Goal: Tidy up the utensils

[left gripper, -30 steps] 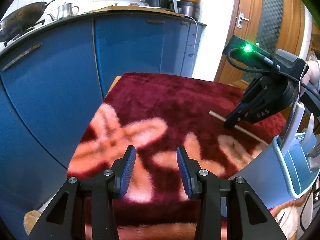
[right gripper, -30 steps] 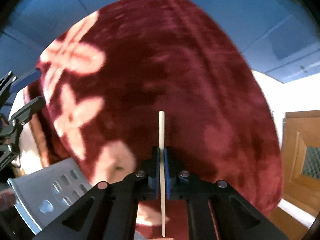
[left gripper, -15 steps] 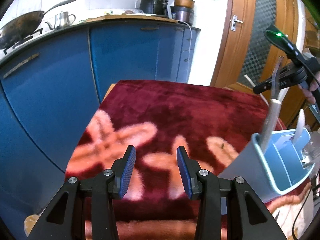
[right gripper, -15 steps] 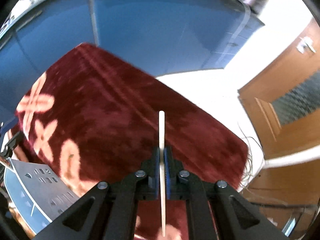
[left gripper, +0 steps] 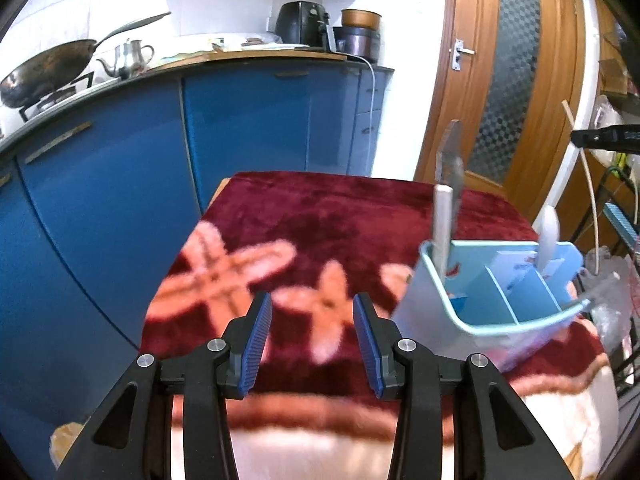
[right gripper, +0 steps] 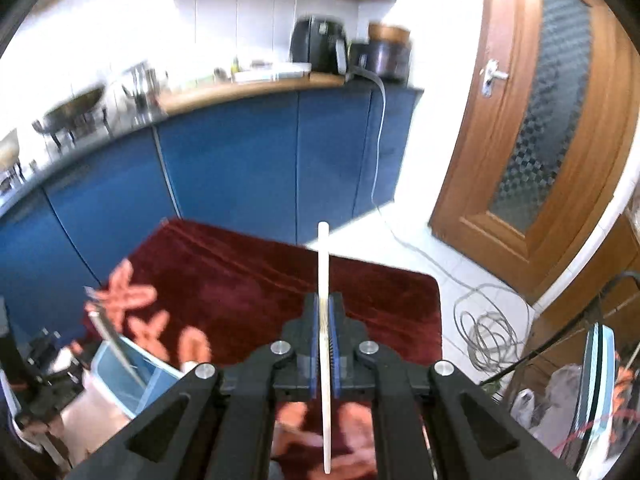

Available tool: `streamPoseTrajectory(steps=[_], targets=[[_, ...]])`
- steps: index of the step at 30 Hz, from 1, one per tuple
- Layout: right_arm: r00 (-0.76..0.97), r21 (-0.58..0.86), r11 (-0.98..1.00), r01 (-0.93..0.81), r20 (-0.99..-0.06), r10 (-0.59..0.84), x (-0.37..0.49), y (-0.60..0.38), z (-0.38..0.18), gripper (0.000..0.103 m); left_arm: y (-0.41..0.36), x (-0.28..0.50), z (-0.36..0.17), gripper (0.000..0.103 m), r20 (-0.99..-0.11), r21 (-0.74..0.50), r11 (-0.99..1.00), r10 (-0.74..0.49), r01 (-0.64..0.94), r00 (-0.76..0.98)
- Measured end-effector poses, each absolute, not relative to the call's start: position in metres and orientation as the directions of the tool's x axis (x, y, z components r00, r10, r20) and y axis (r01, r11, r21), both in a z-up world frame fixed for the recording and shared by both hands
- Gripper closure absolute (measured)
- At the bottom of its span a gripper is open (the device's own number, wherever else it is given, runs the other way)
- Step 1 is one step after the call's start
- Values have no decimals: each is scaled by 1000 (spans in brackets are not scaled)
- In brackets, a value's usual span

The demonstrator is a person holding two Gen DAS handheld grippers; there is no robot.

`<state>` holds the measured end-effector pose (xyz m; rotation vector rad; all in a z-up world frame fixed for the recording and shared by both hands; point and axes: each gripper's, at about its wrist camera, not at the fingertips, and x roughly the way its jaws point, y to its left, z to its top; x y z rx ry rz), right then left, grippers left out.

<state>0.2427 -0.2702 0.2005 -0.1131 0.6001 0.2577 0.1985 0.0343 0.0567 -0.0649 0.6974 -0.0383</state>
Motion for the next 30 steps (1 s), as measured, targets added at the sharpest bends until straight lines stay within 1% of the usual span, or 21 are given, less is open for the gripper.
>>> streamPoseTrajectory(steps=[9,13,15,18,26,28,30], targets=[[879,59,960,-275,-389,276,201,-258,204,96,15,154,70,60,-612,-61,996,-93,71,786],[893,100,952,-288,-332,305,199,-254,198,96,9,144,68,60,-606,-66,994,-113,92,787],[891,97,950,-298,-330,313,200,-248,188,96,6,141,66,59,-607,-81,992,-124,95,785],[882,78,948,-308,-350,315,202,-237,167,96,6,139,61,59,-606,-113,989,-144,95,782],[874,-25,950,-311,-400,275,191,-210,121,96,5,137,52,59,-610,-140,986,-158,91,777],[876,-38,952,-305,-404,264,186,-207,116,91,6,136,50,59,-611,-143,986,-158,88,776],[882,-47,951,-305,-391,264,178,-207,113,79,7,136,49,59,-613,-150,985,-158,83,775]])
